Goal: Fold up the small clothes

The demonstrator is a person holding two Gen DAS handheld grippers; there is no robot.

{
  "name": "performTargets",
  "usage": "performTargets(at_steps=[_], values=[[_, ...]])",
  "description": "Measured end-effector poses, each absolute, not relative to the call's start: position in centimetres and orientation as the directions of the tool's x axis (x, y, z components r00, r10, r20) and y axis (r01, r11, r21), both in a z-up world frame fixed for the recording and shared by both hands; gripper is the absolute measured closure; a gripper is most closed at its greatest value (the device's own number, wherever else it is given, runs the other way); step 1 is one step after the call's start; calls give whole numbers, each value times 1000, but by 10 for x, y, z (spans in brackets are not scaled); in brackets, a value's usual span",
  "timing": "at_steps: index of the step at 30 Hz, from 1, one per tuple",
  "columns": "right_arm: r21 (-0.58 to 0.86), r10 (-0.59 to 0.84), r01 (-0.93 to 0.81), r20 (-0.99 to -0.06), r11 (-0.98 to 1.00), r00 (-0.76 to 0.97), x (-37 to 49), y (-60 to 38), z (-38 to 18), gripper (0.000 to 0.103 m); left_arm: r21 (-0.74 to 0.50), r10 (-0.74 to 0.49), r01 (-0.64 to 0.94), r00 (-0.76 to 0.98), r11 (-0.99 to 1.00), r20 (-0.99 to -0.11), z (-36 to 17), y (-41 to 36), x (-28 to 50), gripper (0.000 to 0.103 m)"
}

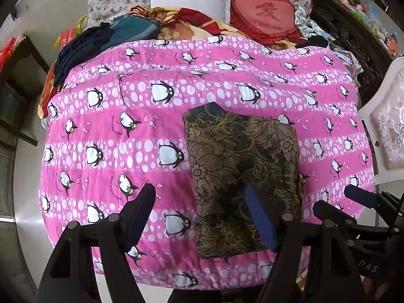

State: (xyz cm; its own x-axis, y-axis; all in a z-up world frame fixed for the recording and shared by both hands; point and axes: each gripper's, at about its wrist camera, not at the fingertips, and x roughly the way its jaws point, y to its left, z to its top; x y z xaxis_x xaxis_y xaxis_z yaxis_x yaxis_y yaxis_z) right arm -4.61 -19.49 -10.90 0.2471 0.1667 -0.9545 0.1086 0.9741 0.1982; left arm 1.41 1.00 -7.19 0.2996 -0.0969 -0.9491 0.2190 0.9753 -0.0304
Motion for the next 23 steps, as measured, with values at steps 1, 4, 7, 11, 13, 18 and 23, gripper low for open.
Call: performTargets(at_steps=[1, 4, 7, 11, 13, 18, 23], values=[[198, 167, 108, -955, 974, 246, -46, -195, -109, 22, -31, -97, 218, 298, 975, -949, -72, 10, 15, 30], [199, 169, 106, -956, 974, 241, -45, -194, -111, 22, -37, -99, 211, 293, 977, -951, -75, 10, 16, 30], [201, 172, 104, -956, 974, 237, -45, -193, -112, 22, -37, -98, 208, 292, 977, -951, -76, 10, 17, 30], [202, 174, 101, -956, 974, 235, -43, -193, -113, 22, -38, -100, 210, 295, 977, -950, -75, 11, 17, 30], [203, 176, 100, -957, 974, 231, -43, -192, -114, 22, -43, -105, 209, 298, 977, -949, -75, 11, 18, 30], [207, 179, 103, -958, 973, 226, -42, -192, -117, 22, -46, -112, 202, 326, 978, -939, -73, 12, 21, 30], [207, 177, 111, -957, 972, 230, -40, -195, -117, 22, -50, -116, 206, 325, 977, -939, -72, 10, 23, 30]])
